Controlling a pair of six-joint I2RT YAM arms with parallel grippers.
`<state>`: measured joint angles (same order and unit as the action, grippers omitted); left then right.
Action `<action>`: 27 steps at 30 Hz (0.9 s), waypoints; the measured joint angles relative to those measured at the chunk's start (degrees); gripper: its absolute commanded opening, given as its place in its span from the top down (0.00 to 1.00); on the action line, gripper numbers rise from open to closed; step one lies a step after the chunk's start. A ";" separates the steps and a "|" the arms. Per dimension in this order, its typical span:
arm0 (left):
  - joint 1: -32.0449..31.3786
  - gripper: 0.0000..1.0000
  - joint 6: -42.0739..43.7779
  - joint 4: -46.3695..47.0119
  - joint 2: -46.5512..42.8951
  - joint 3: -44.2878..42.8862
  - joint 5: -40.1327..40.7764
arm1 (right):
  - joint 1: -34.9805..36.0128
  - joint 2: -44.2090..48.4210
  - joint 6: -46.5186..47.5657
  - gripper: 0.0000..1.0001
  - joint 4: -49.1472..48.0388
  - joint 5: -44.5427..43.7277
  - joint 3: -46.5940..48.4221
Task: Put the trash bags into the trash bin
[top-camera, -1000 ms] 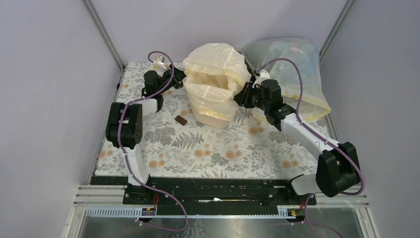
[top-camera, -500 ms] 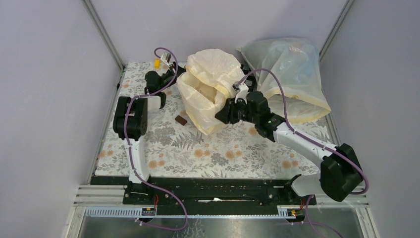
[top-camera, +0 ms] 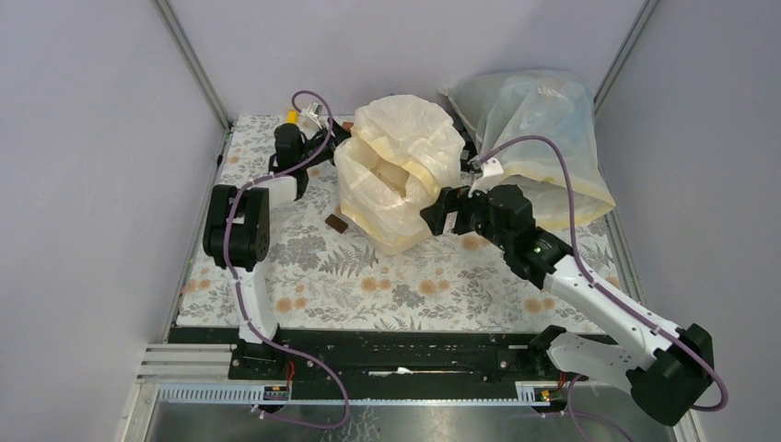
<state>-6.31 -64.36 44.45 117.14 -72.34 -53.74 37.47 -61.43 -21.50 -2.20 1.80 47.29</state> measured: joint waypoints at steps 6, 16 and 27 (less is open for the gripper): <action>3.85 0.20 8.41 -14.05 -12.20 4.50 10.49 | -0.02 4.81 6.49 0.00 10.86 -8.66 5.20; 4.42 0.10 14.21 -25.55 -26.60 9.31 22.97 | -0.02 1.64 13.55 0.01 17.22 -11.63 21.57; 4.42 0.09 14.99 -32.37 -49.27 18.71 34.97 | -0.17 -15.41 17.53 0.30 22.75 -14.53 44.06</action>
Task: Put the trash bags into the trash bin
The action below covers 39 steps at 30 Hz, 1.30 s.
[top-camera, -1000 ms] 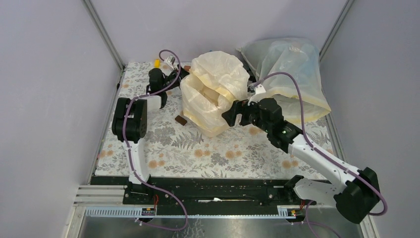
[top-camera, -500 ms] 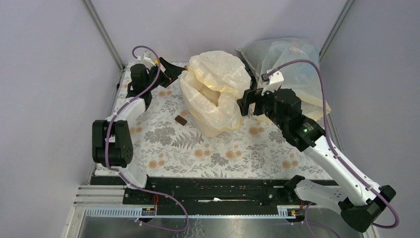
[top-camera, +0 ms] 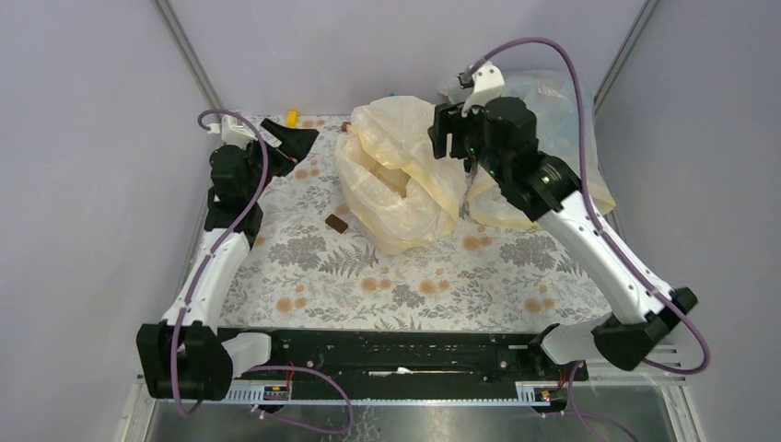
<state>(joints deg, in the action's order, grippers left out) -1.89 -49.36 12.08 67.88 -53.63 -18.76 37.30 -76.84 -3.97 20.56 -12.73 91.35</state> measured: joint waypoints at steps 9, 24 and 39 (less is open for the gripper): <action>-2.38 0.13 -1.44 -2.89 -5.25 4.13 -0.87 | -4.13 -13.86 -0.11 0.27 5.11 1.49 11.23; -6.38 0.44 -1.66 -3.21 2.45 4.61 -6.08 | -5.27 -24.59 -1.31 0.98 14.03 15.37 18.73; -7.76 0.44 -1.05 0.11 6.08 3.04 -6.93 | -4.15 -38.82 -2.45 0.95 22.23 17.79 24.52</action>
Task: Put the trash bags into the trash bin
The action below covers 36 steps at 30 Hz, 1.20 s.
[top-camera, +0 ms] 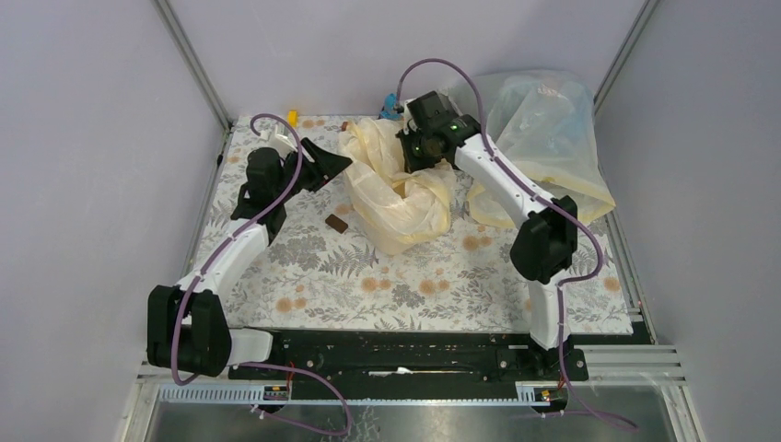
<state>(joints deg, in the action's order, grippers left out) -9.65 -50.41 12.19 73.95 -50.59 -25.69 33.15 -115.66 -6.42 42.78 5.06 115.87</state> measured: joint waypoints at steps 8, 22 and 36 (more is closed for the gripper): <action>-0.13 0.44 0.68 0.39 1.38 -0.87 -0.04 | 2.12 -6.36 0.61 0.76 4.13 -2.47 2.60; -0.17 0.42 2.38 0.24 3.91 -2.97 0.15 | 2.38 6.67 4.11 0.29 5.75 -6.03 4.20; -0.17 0.43 3.34 0.35 8.04 -6.40 -0.94 | 11.43 11.63 16.02 0.45 12.83 -10.78 6.93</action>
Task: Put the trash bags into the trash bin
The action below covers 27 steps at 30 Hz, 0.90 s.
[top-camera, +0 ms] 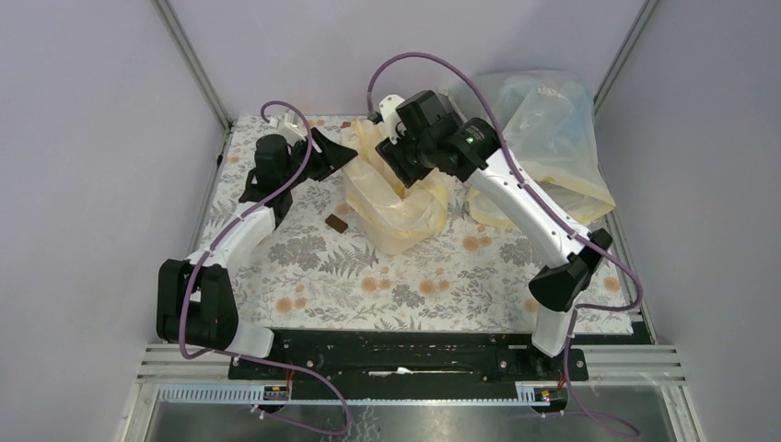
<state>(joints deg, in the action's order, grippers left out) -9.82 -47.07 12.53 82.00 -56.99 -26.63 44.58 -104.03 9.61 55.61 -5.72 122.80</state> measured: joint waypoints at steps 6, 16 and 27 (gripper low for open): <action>0.00 0.43 0.35 0.00 0.00 0.00 -0.13 | 0.04 -4.15 2.08 0.54 1.90 -0.85 0.04; 0.00 0.43 0.83 -0.02 -0.09 0.02 -0.07 | 0.07 -3.89 2.64 1.00 1.03 -3.69 -1.25; 0.00 0.44 1.22 0.02 -0.33 0.28 0.09 | -9.75 9.81 -9.29 1.00 -11.65 -5.27 -16.24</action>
<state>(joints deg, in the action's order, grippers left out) -9.82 -45.84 12.56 81.67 -56.71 -26.55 34.83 -94.21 0.32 43.97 -10.98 106.56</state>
